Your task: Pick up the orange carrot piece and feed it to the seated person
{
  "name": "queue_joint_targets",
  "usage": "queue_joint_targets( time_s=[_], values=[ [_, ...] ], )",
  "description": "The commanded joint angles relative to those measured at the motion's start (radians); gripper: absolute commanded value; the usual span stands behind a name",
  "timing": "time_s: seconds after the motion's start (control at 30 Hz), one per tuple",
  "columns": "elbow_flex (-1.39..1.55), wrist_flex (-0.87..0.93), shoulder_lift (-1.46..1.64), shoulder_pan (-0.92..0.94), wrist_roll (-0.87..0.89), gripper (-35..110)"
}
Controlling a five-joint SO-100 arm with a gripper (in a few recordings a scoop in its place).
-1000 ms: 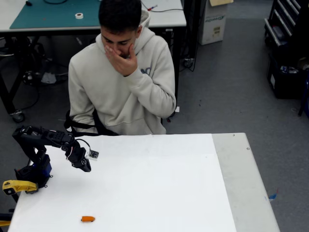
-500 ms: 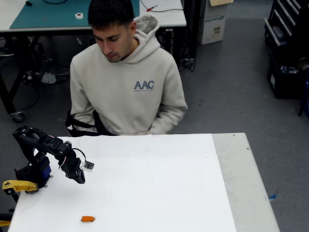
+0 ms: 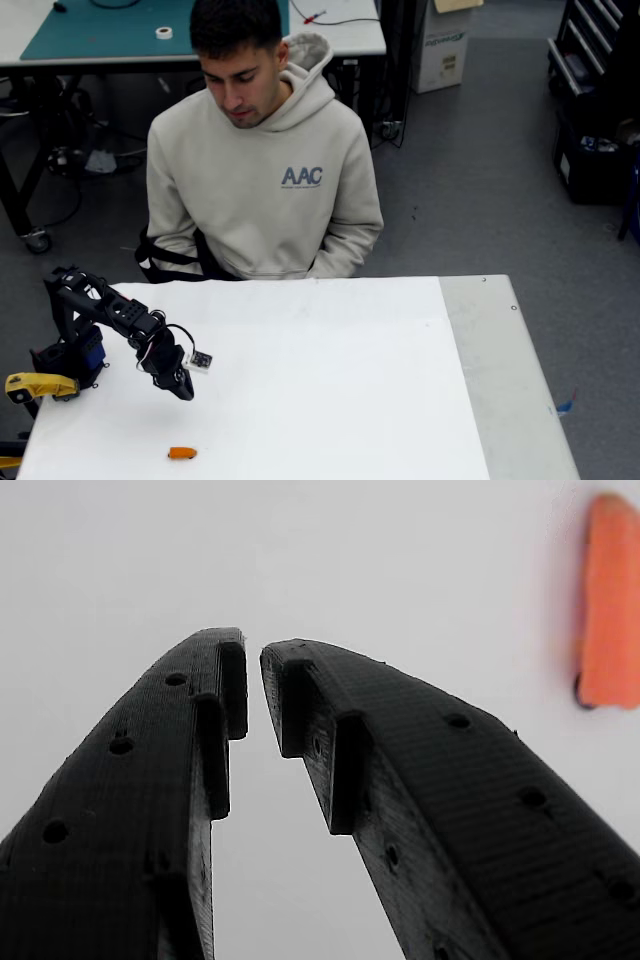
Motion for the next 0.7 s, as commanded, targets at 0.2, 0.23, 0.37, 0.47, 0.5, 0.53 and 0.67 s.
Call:
queue_joint_targets(
  time_s=[0.2,0.23,0.37,0.47,0.5,0.53,0.67],
  values=[
    [-0.262,-0.003,-0.084,0.098,-0.155,-2],
    [-0.27,-0.003,-0.097,0.107,-0.187,-2],
    [-0.307,-0.005,-0.137,0.16,-0.279,-2],
    [-0.341,-0.006,-0.166,0.201,-0.324,-2],
    [-0.354,-0.005,-0.173,0.212,-0.336,-2],
    [-0.37,-0.003,-0.181,0.222,-0.347,-2],
    [-0.408,-0.003,-0.216,0.267,-0.391,-2]
  ],
)
